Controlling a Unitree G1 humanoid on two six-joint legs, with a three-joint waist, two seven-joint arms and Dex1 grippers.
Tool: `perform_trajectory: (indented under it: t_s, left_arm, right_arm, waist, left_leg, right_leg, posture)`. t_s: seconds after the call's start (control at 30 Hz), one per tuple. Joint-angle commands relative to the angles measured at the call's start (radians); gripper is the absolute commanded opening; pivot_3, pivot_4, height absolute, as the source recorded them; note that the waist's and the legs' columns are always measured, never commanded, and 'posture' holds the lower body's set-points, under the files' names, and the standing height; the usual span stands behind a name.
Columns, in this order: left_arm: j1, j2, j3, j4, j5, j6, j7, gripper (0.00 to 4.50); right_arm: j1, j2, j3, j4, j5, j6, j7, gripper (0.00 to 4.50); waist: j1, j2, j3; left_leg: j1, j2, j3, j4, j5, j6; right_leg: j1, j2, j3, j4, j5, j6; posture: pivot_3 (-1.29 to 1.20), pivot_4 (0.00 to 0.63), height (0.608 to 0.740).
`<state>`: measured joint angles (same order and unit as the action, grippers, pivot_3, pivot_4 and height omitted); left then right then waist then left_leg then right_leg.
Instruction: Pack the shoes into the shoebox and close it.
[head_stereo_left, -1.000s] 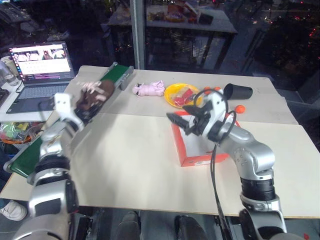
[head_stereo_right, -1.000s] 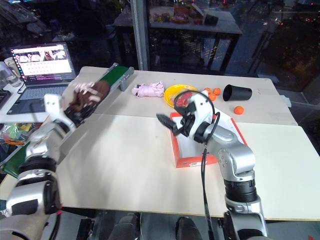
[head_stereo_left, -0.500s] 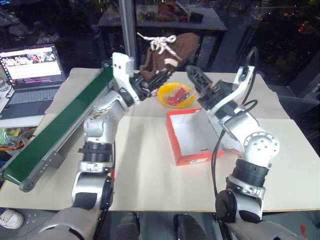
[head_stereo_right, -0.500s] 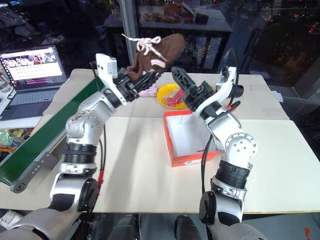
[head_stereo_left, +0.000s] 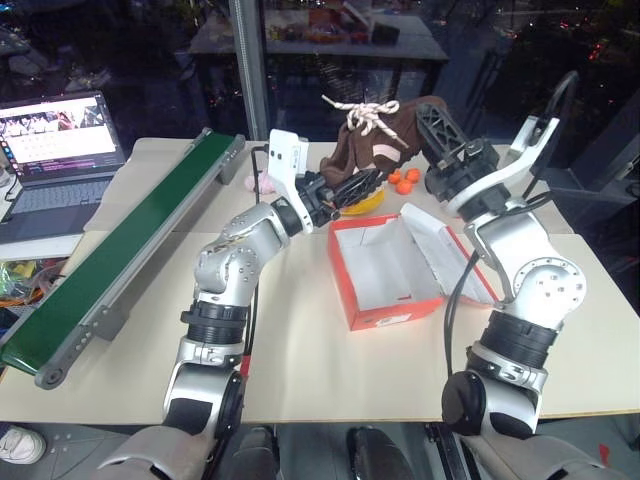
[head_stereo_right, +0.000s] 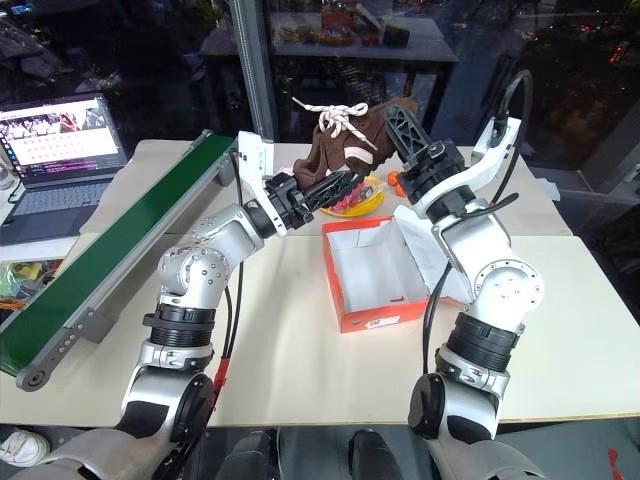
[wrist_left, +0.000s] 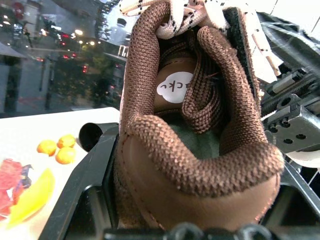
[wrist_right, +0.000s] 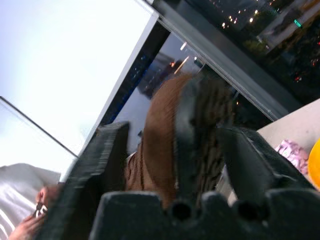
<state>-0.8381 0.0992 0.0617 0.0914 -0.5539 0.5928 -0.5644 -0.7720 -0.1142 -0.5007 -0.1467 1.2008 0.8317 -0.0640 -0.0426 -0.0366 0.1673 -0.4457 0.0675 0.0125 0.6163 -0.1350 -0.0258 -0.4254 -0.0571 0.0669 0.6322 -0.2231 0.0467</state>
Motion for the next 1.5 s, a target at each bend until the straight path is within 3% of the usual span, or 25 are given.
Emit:
perform_trajectory:
  t_s: [0.03,0.13,0.2,0.37,0.4,0.6,0.8,1.1,1.37,1.5]
  left_arm:
    - [-0.034,-0.013,-0.007,-0.046,-0.020,-0.007,-0.005,2.71]
    - [-0.028,-0.009,-0.016,-0.053,-0.017,0.002,-0.009,2.71]
    - [-0.021,-0.002,-0.015,-0.057,-0.017,0.009,-0.008,2.71]
    - [0.002,0.042,0.064,-0.063,-0.050,0.019,0.013,4.46]
    - [0.004,0.065,0.077,-0.049,-0.033,0.012,0.030,4.50]
    - [0.054,0.220,0.161,0.038,0.012,-0.036,0.031,4.50]
    - [0.163,0.299,0.139,0.000,0.060,-0.039,0.021,4.50]
    - [0.233,0.273,0.102,-0.123,0.051,-0.001,0.056,4.50]
    - [0.240,0.266,0.111,-0.150,0.049,-0.003,0.082,4.50]
    - [0.257,0.250,0.105,-0.182,0.046,0.000,0.101,4.50]
  right_arm:
    - [-0.004,-0.008,0.033,-0.038,0.043,-0.014,-0.002,1.37]
    - [-0.002,-0.015,0.038,-0.028,0.041,-0.020,-0.008,0.53]
    - [-0.003,-0.025,0.040,-0.021,0.033,-0.024,-0.010,0.40]
    - [-0.039,-0.104,0.041,0.012,-0.048,-0.058,-0.001,0.37]
    - [-0.049,-0.142,0.051,0.022,-0.085,-0.067,0.014,0.37]
    - [-0.135,-0.326,0.075,0.116,-0.204,-0.087,0.108,0.37]
    - [-0.124,-0.560,0.328,0.196,-0.417,0.020,0.329,0.37]
    - [-0.088,-0.617,0.530,0.286,-0.612,0.045,0.533,0.37]
    - [-0.054,-0.605,0.544,0.328,-0.679,0.066,0.615,0.37]
    - [-0.055,-0.591,0.609,0.398,-0.757,0.032,0.668,0.37]
  waist:
    - [0.000,0.000,0.000]
    - [0.000,0.000,0.000]
    - [0.000,0.000,0.000]
    - [-0.001,0.000,0.000]
    - [-0.001,0.001,0.000]
    - [-0.004,0.004,0.002]
    - [0.002,0.004,0.002]
    - [0.008,0.003,0.003]
    - [0.005,0.003,0.003]
    - [0.005,0.003,0.003]
  left_leg:
    - [0.000,0.000,0.000,0.000,0.000,0.000]
    - [0.000,0.000,0.000,0.000,0.000,0.000]
    - [0.000,0.000,0.000,0.000,0.000,0.000]
    - [0.000,0.000,0.000,0.000,0.000,0.000]
    - [0.000,0.000,0.000,0.000,0.000,0.000]
    - [0.001,0.000,0.000,-0.001,0.000,0.000]
    - [0.000,0.000,0.002,-0.003,0.000,0.001]
    - [-0.001,0.000,0.002,-0.001,0.000,0.001]
    - [0.000,0.000,0.002,-0.001,0.000,0.001]
    - [0.000,0.000,0.002,0.000,0.000,0.001]
  right_leg:
    - [0.000,0.000,0.000,0.000,0.000,0.000]
    - [0.000,0.000,0.000,0.000,0.000,0.000]
    - [0.000,0.000,0.000,0.000,0.000,0.000]
    - [0.000,0.000,0.000,-0.001,0.000,0.000]
    - [0.000,0.000,0.000,0.000,0.000,0.000]
    - [-0.001,0.000,0.001,-0.001,0.000,0.000]
    - [-0.001,0.000,0.001,-0.004,0.000,0.000]
    - [-0.001,-0.001,0.001,-0.003,0.000,0.000]
    - [-0.001,-0.001,0.001,-0.002,0.000,0.000]
    - [0.000,0.000,0.001,-0.002,0.000,0.000]
  posture:
    - [0.00,0.150,0.740]
    - [0.00,0.150,0.740]
    - [0.00,0.150,0.740]
    - [0.00,0.150,0.740]
    - [0.00,0.150,0.740]
    - [0.00,0.150,0.740]
    - [0.00,0.150,0.740]
    - [0.00,0.150,0.740]
    - [0.00,0.150,0.740]
    - [0.00,0.150,0.740]
